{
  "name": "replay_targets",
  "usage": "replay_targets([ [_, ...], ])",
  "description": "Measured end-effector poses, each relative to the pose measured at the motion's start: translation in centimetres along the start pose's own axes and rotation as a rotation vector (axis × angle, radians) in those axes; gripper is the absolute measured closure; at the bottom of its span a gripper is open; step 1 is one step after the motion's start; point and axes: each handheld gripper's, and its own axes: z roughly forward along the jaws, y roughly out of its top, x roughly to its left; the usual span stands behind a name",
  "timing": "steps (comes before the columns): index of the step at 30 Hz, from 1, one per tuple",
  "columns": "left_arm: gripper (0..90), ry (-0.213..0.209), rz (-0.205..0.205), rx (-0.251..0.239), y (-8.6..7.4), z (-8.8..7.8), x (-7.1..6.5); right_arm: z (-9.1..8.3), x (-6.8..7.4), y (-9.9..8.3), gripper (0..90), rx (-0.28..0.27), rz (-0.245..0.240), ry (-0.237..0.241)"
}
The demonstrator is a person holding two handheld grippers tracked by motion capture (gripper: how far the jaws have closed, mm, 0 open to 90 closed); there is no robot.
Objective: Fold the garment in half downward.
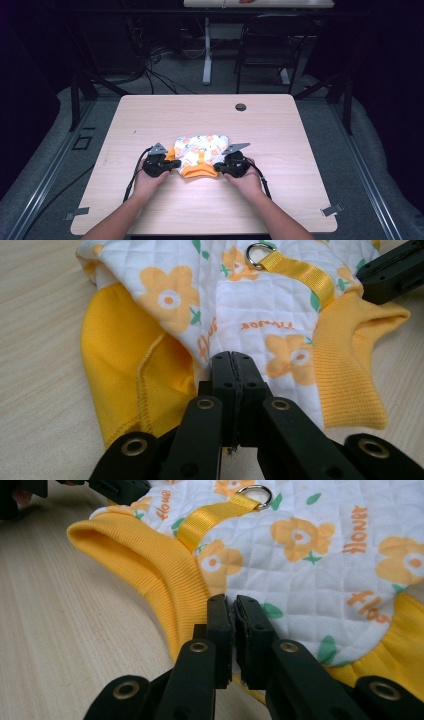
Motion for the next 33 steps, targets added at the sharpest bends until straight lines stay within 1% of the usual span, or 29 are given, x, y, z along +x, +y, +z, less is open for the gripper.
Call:
replay_targets([
  [1, 89.7, -0.010, -0.011, -0.004, 0.0, -0.1, 0.0, -0.1, 0.1, 0.1, 84.3, 0.003, -0.007, -0.010],
  [2, 89.7, -0.017, -0.033, -0.013, 0.1, -0.2, 0.1, -0.2, 0.2, 0.2, 84.2, 0.004, -0.017, -0.015],
  [3, 89.6, -0.021, -0.046, -0.026, 0.2, -0.3, 0.2, -0.3, 0.2, 0.3, 83.9, 0.009, -0.030, -0.017],
  [4, 89.6, -0.021, -0.054, -0.031, 0.3, -0.5, 0.2, -0.4, 0.3, 0.5, 83.8, 0.013, -0.034, -0.022],
  [5, 89.5, -0.015, -0.054, -0.040, 0.4, -0.6, 0.2, -0.5, 0.4, 0.6, 83.7, 0.007, -0.040, -0.030],
  [8, 89.0, 0.004, -0.022, -0.036, 0.8, -1.1, 0.0, -1.1, 0.5, 1.0, 83.2, -0.007, -0.047, -0.033],
  [9, 88.5, 0.005, -0.014, -0.038, 1.0, -1.3, -0.1, -1.4, 0.6, 1.2, 83.1, 0.000, -0.056, -0.030],
  [10, 88.1, -0.001, -0.007, -0.040, 1.2, -1.6, -0.2, -1.6, 0.7, 1.3, 82.9, -0.018, -0.056, -0.036],
  [12, 86.7, -0.004, 0.005, -0.047, 1.4, -2.2, -0.5, -2.2, 0.9, 1.5, 82.1, -0.025, -0.062, -0.035],
  [13, 86.0, -0.001, 0.019, -0.048, 1.5, -2.5, -0.7, -2.4, 1.0, 1.5, 81.6, -0.039, -0.060, -0.037],
  [16, 84.2, 0.002, 0.040, -0.049, 1.7, -3.4, -1.1, -3.2, 1.3, 1.6, 80.7, -0.048, -0.070, -0.032],
  [21, 80.6, 0.017, 0.045, -0.040, 1.5, -4.7, -1.3, -4.7, 1.9, 1.6, 78.6, -0.062, -0.087, -0.037],
  [23, 78.6, 0.016, 0.033, -0.044, 1.1, -5.2, -1.3, -5.3, 2.1, 1.4, 77.4, -0.055, -0.110, -0.050],
  [24, 77.6, 0.016, 0.033, -0.044, 1.0, -5.4, -1.3, -5.5, 2.3, 1.3, 76.8, -0.056, -0.115, -0.055],
  [25, 76.8, 0.013, 0.023, -0.052, 0.8, -5.6, -1.3, -5.7, 2.4, 1.0, 76.1, -0.052, -0.121, -0.059],
  [26, 75.7, 0.012, 0.022, -0.056, 0.6, -5.9, -1.3, -5.8, 2.5, 0.8, 75.3, -0.049, -0.120, -0.062],
  [27, 74.4, 0.011, 0.009, -0.065, 0.4, -6.1, -1.4, -5.9, 2.6, 0.4, 74.4, -0.052, -0.115, -0.059],
  [29, 70.3, 0.011, -0.002, -0.075, 0.0, -6.6, -1.5, -6.2, 2.8, -0.1, 72.0, -0.045, -0.114, -0.064],
  [31, 66.5, 0.003, -0.024, -0.092, -0.4, -7.0, -1.8, -6.4, 3.1, -0.5, 67.1, -0.053, -0.117, -0.080],
  [33, 63.0, -0.001, -0.023, -0.097, -0.8, -7.4, -1.9, -6.8, 3.4, -0.9, 63.4, -0.053, -0.112, -0.077],
])
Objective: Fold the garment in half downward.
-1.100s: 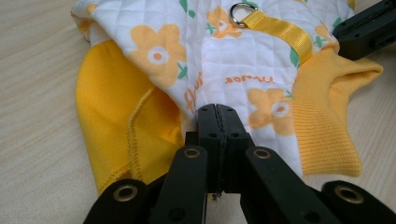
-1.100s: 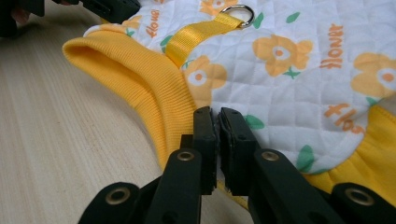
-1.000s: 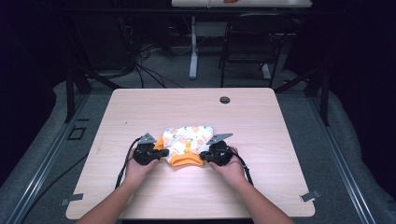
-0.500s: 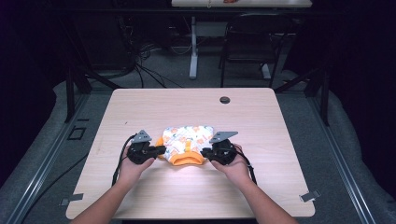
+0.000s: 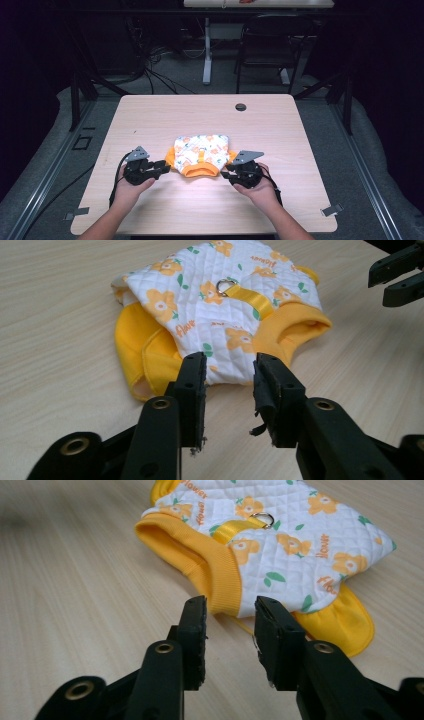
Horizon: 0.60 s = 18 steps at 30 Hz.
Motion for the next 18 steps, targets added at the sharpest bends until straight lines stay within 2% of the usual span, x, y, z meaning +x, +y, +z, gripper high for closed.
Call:
replay_targets([
  [4, 55.3, -0.007, -0.006, -0.012, -0.6, -0.8, -0.4, -0.8, 0.4, -0.6, 57.5, -0.011, 0.034, 0.020],
  [7, 52.4, -0.003, 0.009, -0.006, -1.0, -1.3, -0.7, -1.2, 0.9, -1.2, 53.3, 0.001, 0.044, 0.021],
  [10, 51.3, 0.005, 0.049, 0.018, -1.5, -1.8, -1.0, -1.6, 1.2, -1.9, 51.4, 0.021, 0.034, 0.022],
  [13, 50.9, 0.000, 0.070, 0.033, -2.1, -1.8, -1.2, -1.8, 1.3, -2.7, 50.6, 0.025, 0.026, -0.003],
  [16, 50.9, -0.014, 0.091, 0.031, -2.8, -1.6, -1.1, -1.7, 0.7, -3.4, 50.7, 0.021, 0.065, -0.011],
  [18, 51.0, -0.003, 0.106, 0.050, -3.3, -1.2, -1.2, -1.4, 0.3, -3.9, 50.8, 0.024, 0.091, -0.013],
])
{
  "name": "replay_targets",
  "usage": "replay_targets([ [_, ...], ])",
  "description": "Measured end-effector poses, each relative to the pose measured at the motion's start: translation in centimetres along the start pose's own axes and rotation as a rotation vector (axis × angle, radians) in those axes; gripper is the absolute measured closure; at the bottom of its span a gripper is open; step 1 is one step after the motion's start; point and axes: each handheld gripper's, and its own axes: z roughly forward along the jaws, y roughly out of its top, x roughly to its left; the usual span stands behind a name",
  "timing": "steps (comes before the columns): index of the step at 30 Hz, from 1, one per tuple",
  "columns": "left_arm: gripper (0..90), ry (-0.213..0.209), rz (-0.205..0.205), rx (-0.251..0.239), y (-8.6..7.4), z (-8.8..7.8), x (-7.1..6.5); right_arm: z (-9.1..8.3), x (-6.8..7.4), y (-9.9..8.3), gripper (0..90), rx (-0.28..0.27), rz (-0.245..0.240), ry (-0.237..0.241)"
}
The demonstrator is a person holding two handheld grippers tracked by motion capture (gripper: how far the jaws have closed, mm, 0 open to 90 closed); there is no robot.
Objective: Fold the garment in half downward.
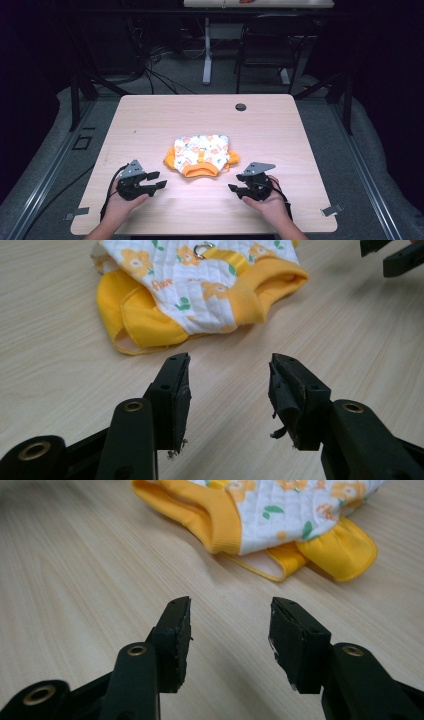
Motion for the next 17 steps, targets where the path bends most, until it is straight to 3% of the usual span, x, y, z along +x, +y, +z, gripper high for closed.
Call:
replay_targets([
  [6, 51.6, 0.008, 0.022, 0.012, -0.4, 1.0, 0.0, 0.9, -0.8, -0.8, 51.2, 0.005, 0.028, -0.011],
  [10, 53.2, 0.000, -0.009, 0.021, -0.8, 1.3, 0.2, 1.0, -0.8, -0.9, 46.7, -0.016, 0.036, -0.056],
  [13, 51.9, 0.044, 0.005, 0.023, -0.8, 1.2, 0.4, 1.0, -0.9, -1.0, 41.5, -0.011, 0.047, -0.041],
  [14, 51.6, 0.058, -0.005, 0.019, -0.8, 1.2, 0.5, 1.2, -0.9, -1.1, 38.9, -0.015, 0.066, -0.028],
  [17, 49.8, 0.026, -0.067, 0.014, -0.8, 1.0, 0.9, 1.4, -0.9, -1.1, 34.0, -0.018, 0.110, -0.006],
])
